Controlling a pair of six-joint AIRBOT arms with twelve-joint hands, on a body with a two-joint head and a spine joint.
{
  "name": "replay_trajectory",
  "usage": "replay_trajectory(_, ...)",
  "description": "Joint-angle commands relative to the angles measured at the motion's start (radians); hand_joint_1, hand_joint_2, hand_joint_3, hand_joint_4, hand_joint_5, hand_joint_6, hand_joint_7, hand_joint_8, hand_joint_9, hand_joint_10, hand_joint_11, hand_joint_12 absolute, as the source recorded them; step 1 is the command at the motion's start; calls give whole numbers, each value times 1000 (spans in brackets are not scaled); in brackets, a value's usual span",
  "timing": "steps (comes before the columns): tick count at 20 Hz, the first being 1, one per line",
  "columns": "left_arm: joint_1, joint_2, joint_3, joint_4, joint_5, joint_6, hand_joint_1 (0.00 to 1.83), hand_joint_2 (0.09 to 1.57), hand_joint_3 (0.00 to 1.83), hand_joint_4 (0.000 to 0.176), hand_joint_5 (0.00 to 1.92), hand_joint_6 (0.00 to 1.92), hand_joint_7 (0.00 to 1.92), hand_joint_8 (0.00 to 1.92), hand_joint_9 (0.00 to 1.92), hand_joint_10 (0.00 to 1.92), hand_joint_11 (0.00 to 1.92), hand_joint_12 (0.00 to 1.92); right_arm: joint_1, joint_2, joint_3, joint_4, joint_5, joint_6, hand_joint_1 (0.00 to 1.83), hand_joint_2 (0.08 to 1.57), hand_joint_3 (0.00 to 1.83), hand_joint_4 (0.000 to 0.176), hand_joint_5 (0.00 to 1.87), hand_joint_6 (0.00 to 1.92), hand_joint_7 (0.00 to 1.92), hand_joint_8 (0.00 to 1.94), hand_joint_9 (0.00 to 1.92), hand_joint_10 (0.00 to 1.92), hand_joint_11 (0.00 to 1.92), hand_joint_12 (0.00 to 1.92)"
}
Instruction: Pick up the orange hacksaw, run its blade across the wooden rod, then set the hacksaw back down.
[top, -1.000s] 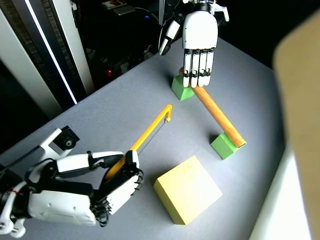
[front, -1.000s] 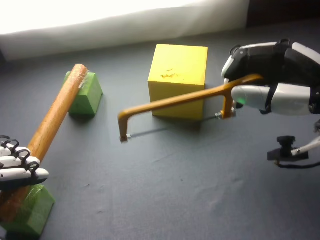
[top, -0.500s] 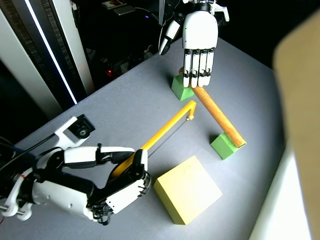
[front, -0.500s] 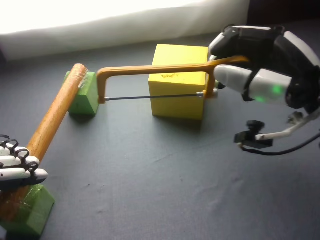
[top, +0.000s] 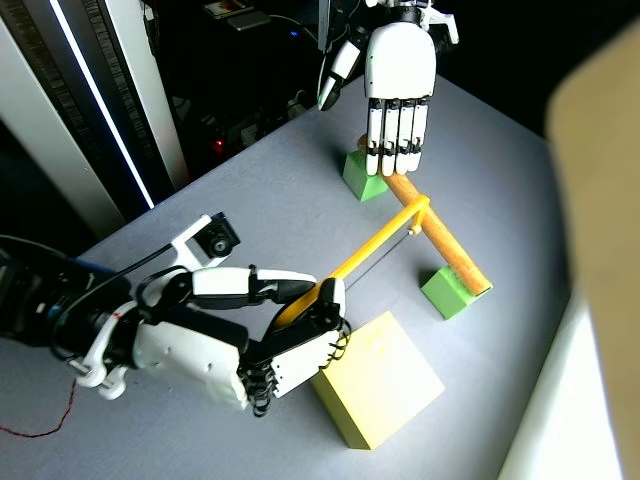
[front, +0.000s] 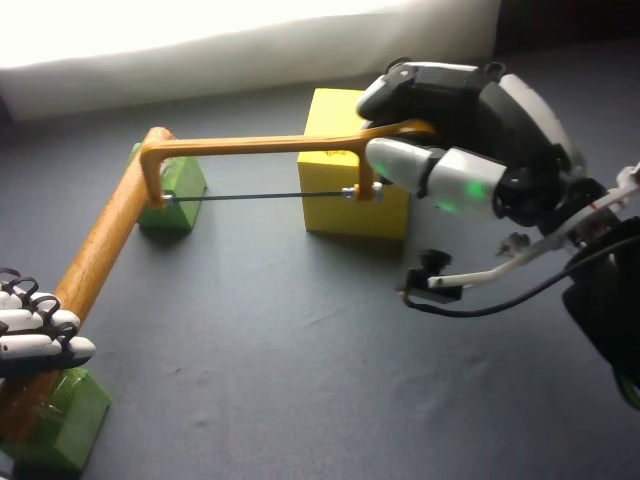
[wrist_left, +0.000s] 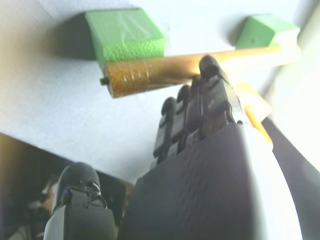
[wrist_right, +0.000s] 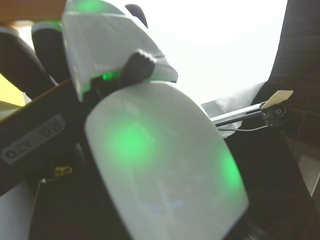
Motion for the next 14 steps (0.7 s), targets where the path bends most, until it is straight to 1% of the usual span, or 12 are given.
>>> replay_trajectory(1, -12, -2, 7, -11, -17, 3, 175, 1081, 0, 0, 75, 0, 56, 1, 53, 0, 0, 263, 19, -1, 6, -25, 133, 10, 1375, 1137, 0, 0, 826, 999, 928, 1055, 952, 1282, 943, 1324)
replay_trajectory(3, -12, -2, 8, -11, -17, 3, 120, 1086, 0, 0, 55, 1, 51, 1, 48, 1, 0, 261, 25, -17, 18, -25, 135, -1, 1379, 1126, 0, 0, 861, 944, 953, 1020, 966, 1258, 959, 1270)
replay_trajectory(4, -12, -3, 9, -11, -17, 3, 134, 1101, 4, 0, 61, 2, 53, 1, 48, 1, 0, 237, 29, -27, 28, -25, 136, -5, 1372, 1145, 2, 0, 860, 916, 916, 1099, 892, 1382, 906, 1385)
replay_trajectory(5, -12, -3, 10, -11, -17, 4, 166, 1113, 5, 0, 51, 0, 36, 1, 30, 0, 0, 178, 31, -36, 37, -25, 136, -7, 1279, 1134, 0, 0, 920, 878, 984, 1167, 933, 1249, 877, 1478)
replay_trajectory(6, -12, -3, 10, -11, -17, 4, 197, 1124, 5, 0, 43, 0, 11, 0, 13, 0, 0, 138, 32, -45, 46, -25, 136, -13, 1262, 1137, 1, 0, 925, 872, 977, 1221, 939, 1262, 857, 1536)
replay_trajectory(7, -12, -4, 11, -11, -17, 4, 199, 1116, 0, 0, 65, 1, 32, 1, 35, 2, 0, 204, 32, -53, 52, -25, 134, -17, 1259, 1138, 0, 0, 929, 864, 972, 1239, 932, 1292, 849, 1581)
replay_trajectory(9, -13, -7, 11, -11, -17, 4, 196, 1115, 0, 0, 70, 1, 37, 1, 40, 2, 0, 222, 33, -81, 72, -24, 136, -23, 1258, 1139, 0, 0, 931, 858, 970, 1248, 931, 1298, 847, 1590)
replay_trajectory(10, -13, -7, 11, -11, -17, 4, 164, 1122, 2, 0, 35, 2, 17, 1, 15, 2, 0, 140, 35, -95, 76, -14, 138, -37, 1249, 1154, 3, 0, 908, 895, 933, 1305, 888, 1344, 798, 1641)
replay_trajectory(11, -14, -7, 10, -11, -17, 4, 188, 1114, 0, 0, 51, 1, 33, 0, 41, 2, 0, 232, 39, -113, 78, 6, 141, -63, 1240, 1166, 0, 0, 882, 950, 916, 1318, 874, 1324, 806, 1611)
replay_trajectory(12, -15, -7, 10, -11, -17, 4, 189, 1114, 0, 0, 51, 1, 30, 1, 33, 3, 0, 195, 40, -117, 79, 13, 146, -68, 1245, 1167, 0, 0, 872, 952, 918, 1329, 876, 1347, 811, 1621)
replay_trajectory(13, -16, -7, 10, -11, -17, 4, 144, 1092, 0, 0, 49, 0, 36, 1, 41, 4, 0, 234, 41, -120, 79, 24, 158, -76, 1344, 1163, 0, 0, 798, 1013, 895, 1171, 899, 1362, 856, 1465)
replay_trajectory(14, -16, -8, 10, -11, -17, 4, 148, 1079, 0, 0, 67, 4, 55, 5, 58, 7, 0, 282, 43, -125, 81, 36, 174, -85, 1366, 1154, 0, 0, 779, 1046, 898, 1114, 940, 1302, 906, 1351)
